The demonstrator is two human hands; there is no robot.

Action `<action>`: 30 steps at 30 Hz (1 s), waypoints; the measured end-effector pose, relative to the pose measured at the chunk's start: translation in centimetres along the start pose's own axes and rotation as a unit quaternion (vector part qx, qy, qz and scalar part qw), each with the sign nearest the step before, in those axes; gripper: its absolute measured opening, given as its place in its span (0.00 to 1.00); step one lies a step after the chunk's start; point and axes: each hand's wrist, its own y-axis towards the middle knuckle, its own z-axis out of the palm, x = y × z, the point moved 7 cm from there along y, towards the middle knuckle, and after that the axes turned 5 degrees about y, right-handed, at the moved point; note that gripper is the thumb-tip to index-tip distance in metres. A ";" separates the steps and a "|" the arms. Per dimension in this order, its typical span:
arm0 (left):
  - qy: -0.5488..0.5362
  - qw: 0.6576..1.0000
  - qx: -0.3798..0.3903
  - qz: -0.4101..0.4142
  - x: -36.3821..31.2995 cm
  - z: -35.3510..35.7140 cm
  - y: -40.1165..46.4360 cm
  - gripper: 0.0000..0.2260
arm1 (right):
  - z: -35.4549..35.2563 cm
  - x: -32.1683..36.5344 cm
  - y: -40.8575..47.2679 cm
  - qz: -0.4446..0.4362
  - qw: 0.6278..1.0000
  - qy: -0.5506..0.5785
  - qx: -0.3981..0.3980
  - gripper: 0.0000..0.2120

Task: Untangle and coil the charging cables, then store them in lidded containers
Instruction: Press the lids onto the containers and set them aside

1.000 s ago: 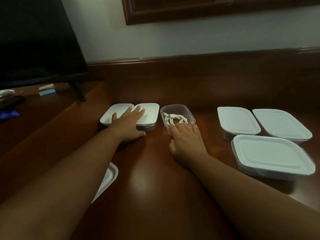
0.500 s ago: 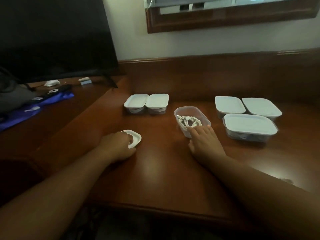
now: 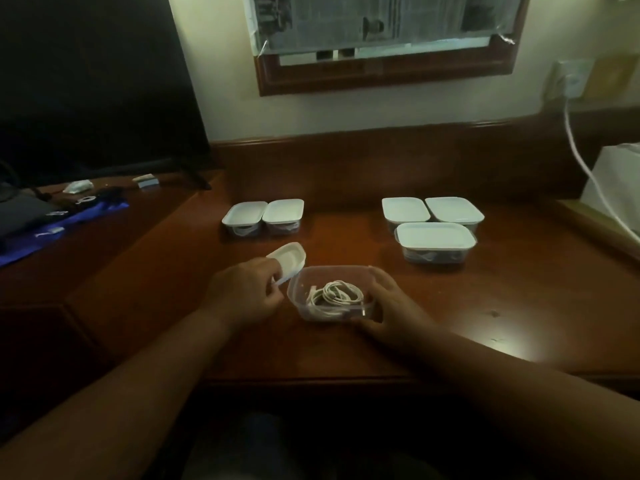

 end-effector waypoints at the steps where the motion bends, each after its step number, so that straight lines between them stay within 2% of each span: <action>1: -0.013 0.999 -0.023 0.041 -1.6 -0.6 -0.2 0.05 | -0.3 0.2 -0.1 -0.002 1.000 0.013 -0.004 0.24; 3: -0.012 0.993 -0.045 0.111 -4.2 -1.0 -0.4 0.05 | -0.5 0.3 -0.2 0.005 0.998 0.055 -0.001 0.29; 6: 0.020 0.984 -0.032 0.175 -6.5 -0.1 0.0 0.09 | -0.7 -0.2 -0.1 0.029 0.991 0.131 -0.012 0.41; 9: 0.022 0.975 0.014 0.219 -7.8 1.7 0.4 0.14 | -0.7 -0.5 0.1 0.029 0.992 0.123 -0.019 0.47; 12: -0.009 0.971 0.047 0.234 -8.2 2.7 1.1 0.14 | -0.8 -0.4 0.0 0.013 0.993 0.110 -0.026 0.47; 14: -0.064 0.971 0.082 0.215 -7.9 3.3 1.7 0.12 | -0.8 -0.4 0.0 0.003 0.994 0.106 -0.026 0.46; 17: -0.128 0.974 0.131 0.132 -7.4 3.9 3.0 0.08 | -0.5 -0.5 0.0 -0.009 0.996 0.091 0.009 0.40; 18: -0.133 0.974 0.151 0.100 -7.2 4.3 3.4 0.10 | -0.5 -0.5 0.0 -0.008 0.996 0.087 0.014 0.37; 20: -0.117 0.971 0.200 0.066 -7.2 5.4 3.5 0.23 | -0.5 -0.5 -0.1 -0.004 0.994 0.107 0.012 0.31; 22: -0.084 0.969 0.222 0.075 -7.6 6.3 3.5 0.36 | -0.7 -0.6 -0.1 0.006 0.990 0.140 -0.005 0.31; 23: -0.073 0.968 0.227 0.078 -7.6 6.6 3.6 0.40 | -0.8 -0.8 -0.1 0.017 0.989 0.149 -0.011 0.29; 25: -0.058 0.966 0.240 0.072 -7.3 7.3 3.9 0.45 | -0.7 -1.1 0.1 0.043 0.988 0.147 -0.011 0.27; 27: -0.044 0.963 0.259 0.062 -7.1 7.7 4.0 0.49 | -0.3 -1.4 0.5 0.062 0.992 0.108 0.007 0.29; 30: -0.033 0.959 0.275 0.058 -7.4 7.6 4.0 0.49 | 0.0 -1.8 0.9 0.083 0.996 0.029 0.018 0.29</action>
